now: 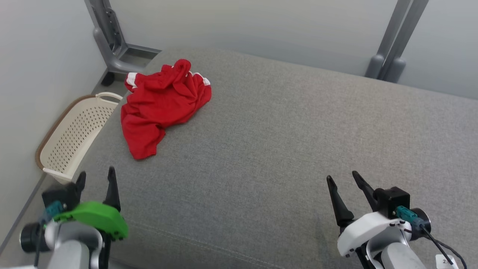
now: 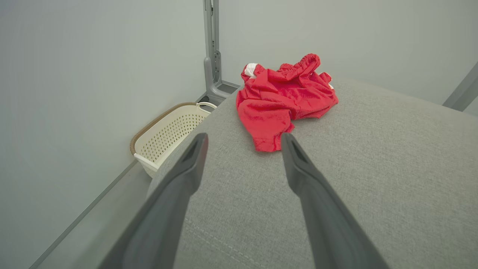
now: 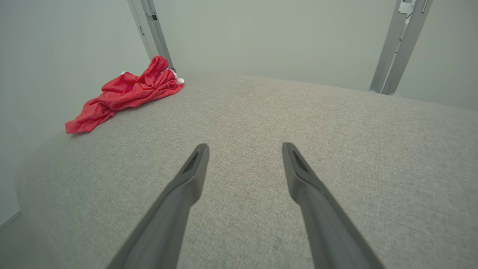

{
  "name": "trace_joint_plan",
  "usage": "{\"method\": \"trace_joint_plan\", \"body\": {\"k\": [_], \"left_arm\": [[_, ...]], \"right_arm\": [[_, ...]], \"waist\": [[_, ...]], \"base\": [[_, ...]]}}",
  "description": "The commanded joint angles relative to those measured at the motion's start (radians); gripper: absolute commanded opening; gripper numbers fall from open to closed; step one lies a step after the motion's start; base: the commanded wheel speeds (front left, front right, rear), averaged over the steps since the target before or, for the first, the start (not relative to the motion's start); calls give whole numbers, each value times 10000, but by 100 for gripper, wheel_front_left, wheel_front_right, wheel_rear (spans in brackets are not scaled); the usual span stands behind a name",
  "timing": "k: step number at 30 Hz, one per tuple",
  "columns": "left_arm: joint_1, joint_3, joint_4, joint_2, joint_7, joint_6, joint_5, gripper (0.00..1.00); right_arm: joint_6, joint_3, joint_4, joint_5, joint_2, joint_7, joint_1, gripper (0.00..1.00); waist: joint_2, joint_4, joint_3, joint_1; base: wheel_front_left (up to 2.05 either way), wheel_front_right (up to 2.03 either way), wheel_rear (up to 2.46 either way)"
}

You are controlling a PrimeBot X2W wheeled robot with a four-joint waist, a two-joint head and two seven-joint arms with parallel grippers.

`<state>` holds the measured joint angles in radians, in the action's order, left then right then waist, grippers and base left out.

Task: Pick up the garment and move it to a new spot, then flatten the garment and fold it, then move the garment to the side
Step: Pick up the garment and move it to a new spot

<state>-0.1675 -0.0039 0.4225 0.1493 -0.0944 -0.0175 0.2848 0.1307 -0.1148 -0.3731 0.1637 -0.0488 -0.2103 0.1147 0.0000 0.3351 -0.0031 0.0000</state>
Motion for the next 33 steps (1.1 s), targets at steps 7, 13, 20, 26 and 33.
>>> {"method": "trace_joint_plan", "body": {"k": [7,13,20,26,33], "left_arm": [[-3116,-215,1263,587,1215,-474,140,100],[-5170,-71,2372,1023,2086,-667,538,100],[-6988,198,3766,1571,3858,-887,1308,100],[-7924,316,4541,1925,5160,-749,1610,100],[-8240,332,5367,1866,5755,-182,1721,100]], "right_arm": [[-2,-44,1446,-934,-36,786,660,100],[-2,-335,2780,-1556,-34,1522,1193,100],[-2,-693,3836,-2175,-28,2119,1362,100],[-2,-507,4354,-2388,-23,2261,1252,100],[-2,-479,4592,-2471,-26,2250,1307,100]], "waist": [[0,-767,2049,0],[0,-1388,3532,0],[0,-1834,4833,0],[0,-2013,5451,0],[0,-2081,5798,0]], "base": [[0,0,0],[0,0,0],[0,0,0],[0,0,0],[0,0,0]]}}
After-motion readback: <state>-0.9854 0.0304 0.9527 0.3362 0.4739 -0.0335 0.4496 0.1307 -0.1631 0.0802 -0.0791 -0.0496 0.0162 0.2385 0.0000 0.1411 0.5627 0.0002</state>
